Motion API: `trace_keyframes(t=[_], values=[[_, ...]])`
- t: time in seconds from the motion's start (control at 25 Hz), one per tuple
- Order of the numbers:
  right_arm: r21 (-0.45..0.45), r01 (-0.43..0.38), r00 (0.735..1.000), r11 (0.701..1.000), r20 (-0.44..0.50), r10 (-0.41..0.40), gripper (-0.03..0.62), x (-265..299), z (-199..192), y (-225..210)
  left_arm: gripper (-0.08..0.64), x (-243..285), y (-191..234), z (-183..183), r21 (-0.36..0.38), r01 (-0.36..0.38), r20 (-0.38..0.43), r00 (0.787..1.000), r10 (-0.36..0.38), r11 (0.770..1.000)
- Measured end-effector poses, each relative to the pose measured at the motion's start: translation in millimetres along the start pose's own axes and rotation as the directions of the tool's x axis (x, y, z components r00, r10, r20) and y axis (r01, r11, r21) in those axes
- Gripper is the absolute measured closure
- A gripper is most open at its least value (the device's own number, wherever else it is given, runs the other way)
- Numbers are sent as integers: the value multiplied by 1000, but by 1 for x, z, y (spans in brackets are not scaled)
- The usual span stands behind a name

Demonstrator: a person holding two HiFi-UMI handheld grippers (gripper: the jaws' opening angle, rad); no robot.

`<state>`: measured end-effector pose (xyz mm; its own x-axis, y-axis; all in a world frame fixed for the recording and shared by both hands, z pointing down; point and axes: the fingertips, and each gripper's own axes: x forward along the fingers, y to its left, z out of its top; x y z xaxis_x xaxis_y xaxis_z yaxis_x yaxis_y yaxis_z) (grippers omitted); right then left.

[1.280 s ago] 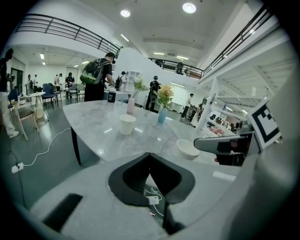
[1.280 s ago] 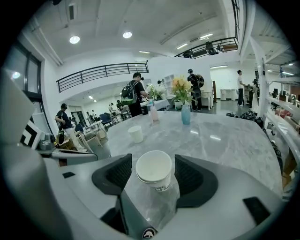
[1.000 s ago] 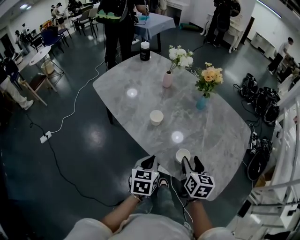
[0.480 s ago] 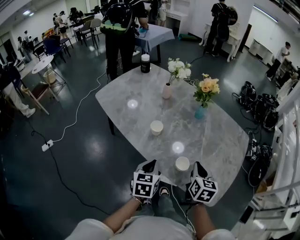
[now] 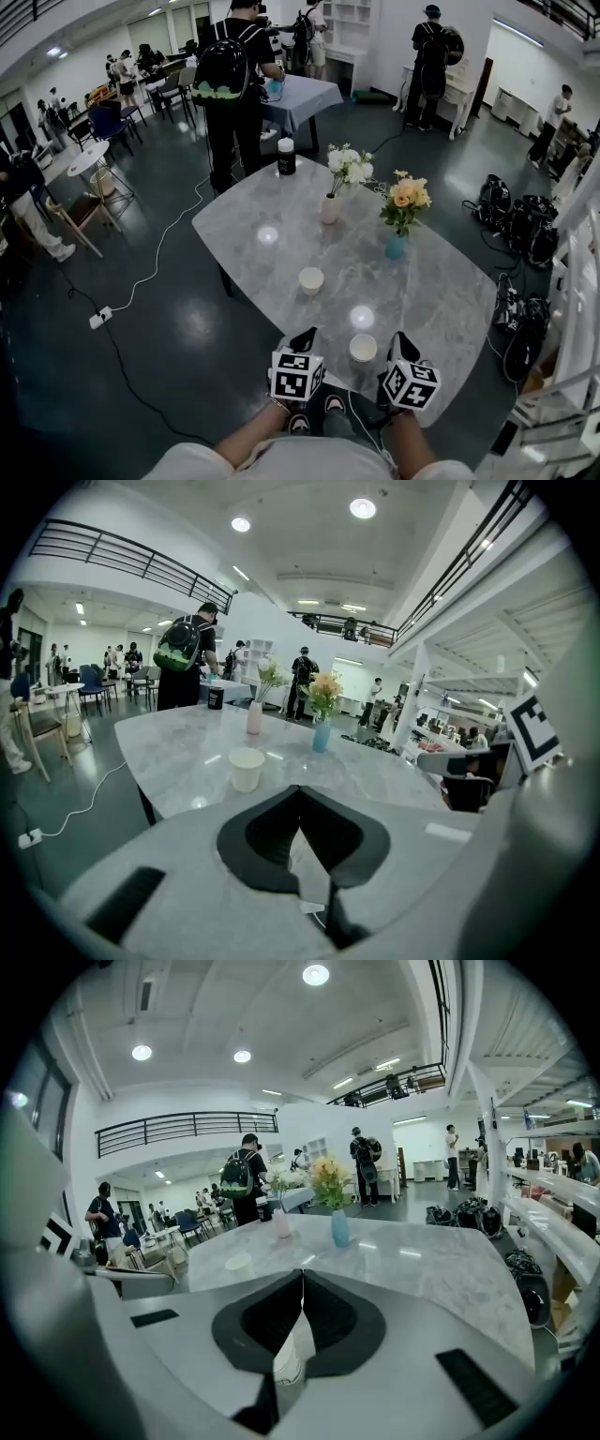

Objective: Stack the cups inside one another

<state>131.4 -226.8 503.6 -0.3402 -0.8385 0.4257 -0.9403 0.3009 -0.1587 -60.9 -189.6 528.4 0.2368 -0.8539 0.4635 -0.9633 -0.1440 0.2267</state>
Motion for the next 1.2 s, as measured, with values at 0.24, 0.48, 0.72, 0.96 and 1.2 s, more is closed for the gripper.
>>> trace_keyframes(t=[0.24, 0.48, 0.72, 0.96, 1.2], values=[[3, 3, 1000, 1000, 5, -3, 583, 5, 6, -2, 565, 6, 0, 6, 18, 0, 3, 1000, 0, 1000], [3, 7, 1000, 1000, 5, -7, 583, 5, 5, -4, 565, 6, -2, 4, 9, 10, 7, 1000, -10, 1000], [14, 20, 1000, 1000, -5, -20, 583, 0, -4, -1, 565, 2, 3, -4, 11, 4, -6, 1000, -4, 1000], [25, 50, 999, 998, -6, -50, 583, -15, -14, 2, 565, -10, 6, -16, 2, 15, -10, 1000, -15, 1000], [57, 85, 996, 995, -4, -85, 583, -45, -25, 1, 565, -17, 7, -25, -15, 48, -25, 999, -48, 999]])
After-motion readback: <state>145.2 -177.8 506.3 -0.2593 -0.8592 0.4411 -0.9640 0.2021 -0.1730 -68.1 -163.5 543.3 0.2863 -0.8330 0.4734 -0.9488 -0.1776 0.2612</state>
